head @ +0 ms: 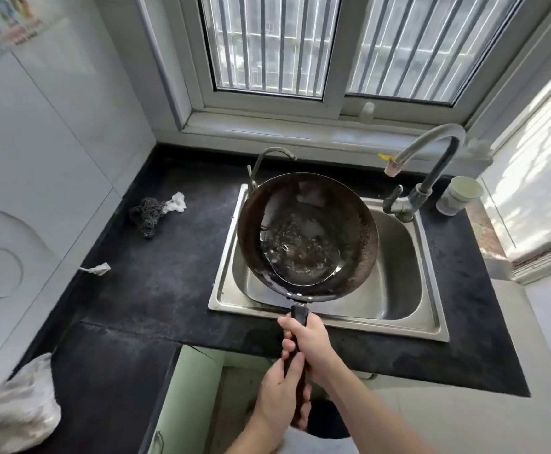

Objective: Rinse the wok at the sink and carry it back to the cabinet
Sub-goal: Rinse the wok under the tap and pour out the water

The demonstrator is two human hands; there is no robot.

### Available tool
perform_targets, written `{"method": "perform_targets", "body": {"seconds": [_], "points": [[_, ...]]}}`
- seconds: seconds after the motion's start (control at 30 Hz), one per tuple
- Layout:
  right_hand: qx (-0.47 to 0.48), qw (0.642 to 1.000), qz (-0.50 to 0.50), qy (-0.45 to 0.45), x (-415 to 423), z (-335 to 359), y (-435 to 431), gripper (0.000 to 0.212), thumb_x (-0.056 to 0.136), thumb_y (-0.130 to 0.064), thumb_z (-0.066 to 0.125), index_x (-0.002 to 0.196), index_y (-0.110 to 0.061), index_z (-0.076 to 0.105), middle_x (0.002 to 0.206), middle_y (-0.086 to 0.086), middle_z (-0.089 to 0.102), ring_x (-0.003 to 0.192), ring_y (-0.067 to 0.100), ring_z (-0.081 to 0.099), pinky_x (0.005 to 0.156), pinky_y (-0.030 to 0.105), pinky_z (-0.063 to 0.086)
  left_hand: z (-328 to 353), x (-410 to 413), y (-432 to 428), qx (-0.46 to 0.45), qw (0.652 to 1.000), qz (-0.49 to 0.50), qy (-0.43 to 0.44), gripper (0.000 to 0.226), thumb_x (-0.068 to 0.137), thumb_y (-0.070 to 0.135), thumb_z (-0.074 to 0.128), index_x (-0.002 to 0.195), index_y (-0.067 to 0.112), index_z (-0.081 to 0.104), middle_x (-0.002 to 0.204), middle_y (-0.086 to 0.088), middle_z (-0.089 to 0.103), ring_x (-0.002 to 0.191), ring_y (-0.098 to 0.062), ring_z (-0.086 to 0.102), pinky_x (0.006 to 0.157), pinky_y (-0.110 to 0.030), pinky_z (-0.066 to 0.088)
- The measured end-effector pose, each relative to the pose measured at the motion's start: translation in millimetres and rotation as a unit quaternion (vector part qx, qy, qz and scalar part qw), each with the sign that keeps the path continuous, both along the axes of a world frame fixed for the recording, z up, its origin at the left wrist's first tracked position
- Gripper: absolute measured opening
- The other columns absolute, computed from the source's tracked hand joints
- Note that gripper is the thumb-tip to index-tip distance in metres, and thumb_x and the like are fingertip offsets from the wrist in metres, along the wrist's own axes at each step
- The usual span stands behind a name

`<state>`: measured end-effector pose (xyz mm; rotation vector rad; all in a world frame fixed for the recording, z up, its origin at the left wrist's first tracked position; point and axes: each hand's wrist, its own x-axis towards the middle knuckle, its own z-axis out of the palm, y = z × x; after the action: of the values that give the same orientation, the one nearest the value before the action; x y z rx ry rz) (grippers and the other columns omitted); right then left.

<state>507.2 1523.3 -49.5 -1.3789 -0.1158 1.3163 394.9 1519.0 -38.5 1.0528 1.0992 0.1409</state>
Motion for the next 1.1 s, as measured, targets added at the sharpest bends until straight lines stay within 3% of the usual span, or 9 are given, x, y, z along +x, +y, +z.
{"method": "perform_targets", "body": {"seconds": [0.13, 0.23, 0.37, 0.5, 0.6, 0.73, 1.1], "points": [[0.008, 0.998, 0.036, -0.057, 9.1, 5.6, -3.0, 0.015, 0.097, -0.007, 0.061, 0.087, -0.008, 0.05, 0.058, -0.001, 0.051, 0.043, 0.012, 0.049, 0.045, 0.028, 0.05, 6.1, 9.2, 3.7, -0.239, 0.963, 0.058, -0.114, 0.042, 0.094, 0.044, 0.05, 0.08, 0.006, 0.059, 0.06, -0.009, 0.049, 0.037, -0.016, 0.042, 0.035, -0.02, 0.03], [0.016, 0.996, 0.056, -0.066, 13.2, 8.6, -5.2, 0.014, 0.096, -0.008, 0.063, 0.088, -0.008, 0.052, 0.061, 0.0, 0.054, 0.046, 0.012, 0.053, 0.048, 0.029, 0.053, 8.5, 17.0, 4.4, -0.292, 0.943, 0.073, -0.141, 0.04, 0.092, 0.048, 0.049, 0.084, 0.009, 0.055, 0.054, -0.007, 0.042, 0.028, -0.011, 0.031, 0.035, -0.013, 0.02], [0.017, 0.998, 0.045, -0.041, 15.8, 10.3, -5.4, 0.011, 0.096, -0.007, 0.062, 0.092, -0.007, 0.052, 0.061, 0.001, 0.055, 0.046, 0.012, 0.054, 0.05, 0.029, 0.054, 5.9, 22.5, 3.1, -0.218, 0.969, 0.087, -0.075, 0.048, 0.095, 0.051, 0.046, 0.075, 0.007, 0.049, 0.048, -0.005, 0.031, 0.028, -0.013, 0.026, 0.037, -0.013, 0.02], [0.006, 0.998, 0.059, -0.023, 15.0, 7.3, -1.0, 0.011, 0.096, -0.006, 0.063, 0.093, -0.006, 0.052, 0.061, 0.001, 0.054, 0.048, 0.013, 0.054, 0.052, 0.03, 0.055, 10.4, 21.7, 5.6, -0.114, 0.991, 0.06, -0.029, 0.054, 0.097, 0.051, 0.04, 0.069, 0.006, 0.051, 0.045, -0.004, 0.037, 0.028, -0.013, 0.032, 0.032, -0.016, 0.026], [-0.011, 0.997, 0.068, -0.024, 10.1, 6.7, 8.2, 0.02, 0.093, -0.008, 0.069, 0.081, -0.009, 0.052, 0.058, 0.001, 0.049, 0.045, 0.013, 0.051, 0.051, 0.03, 0.052, 11.8, 16.4, 9.0, -0.032, 0.999, 0.043, 0.012, 0.055, 0.099, 0.048, 0.038, 0.066, 0.006, 0.052, 0.044, -0.002, 0.04, 0.032, -0.014, 0.035, 0.034, -0.018, 0.027], [-0.024, 0.996, 0.087, -0.029, 2.5, 7.6, 14.5, 0.033, 0.09, -0.017, 0.075, 0.07, -0.012, 0.049, 0.056, 0.0, 0.048, 0.045, 0.013, 0.049, 0.053, 0.031, 0.052, 11.7, 8.1, 9.0, 0.011, 0.999, 0.026, 0.034, 0.054, 0.099, 0.048, 0.036, 0.069, 0.005, 0.051, 0.044, -0.002, 0.039, 0.033, -0.014, 0.033, 0.034, -0.018, 0.026], [-0.022, 0.995, 0.082, -0.047, 0.8, 3.0, 11.8, 0.034, 0.092, -0.02, 0.073, 0.071, -0.012, 0.048, 0.053, -0.001, 0.046, 0.042, 0.013, 0.049, 0.057, 0.034, 0.055, 7.4, 3.8, 2.7, 0.063, 0.998, 0.021, 0.006, 0.048, 0.102, 0.038, 0.036, 0.072, 0.004, 0.051, 0.042, -0.001, 0.039, 0.03, -0.014, 0.031, 0.034, -0.018, 0.023]]}}
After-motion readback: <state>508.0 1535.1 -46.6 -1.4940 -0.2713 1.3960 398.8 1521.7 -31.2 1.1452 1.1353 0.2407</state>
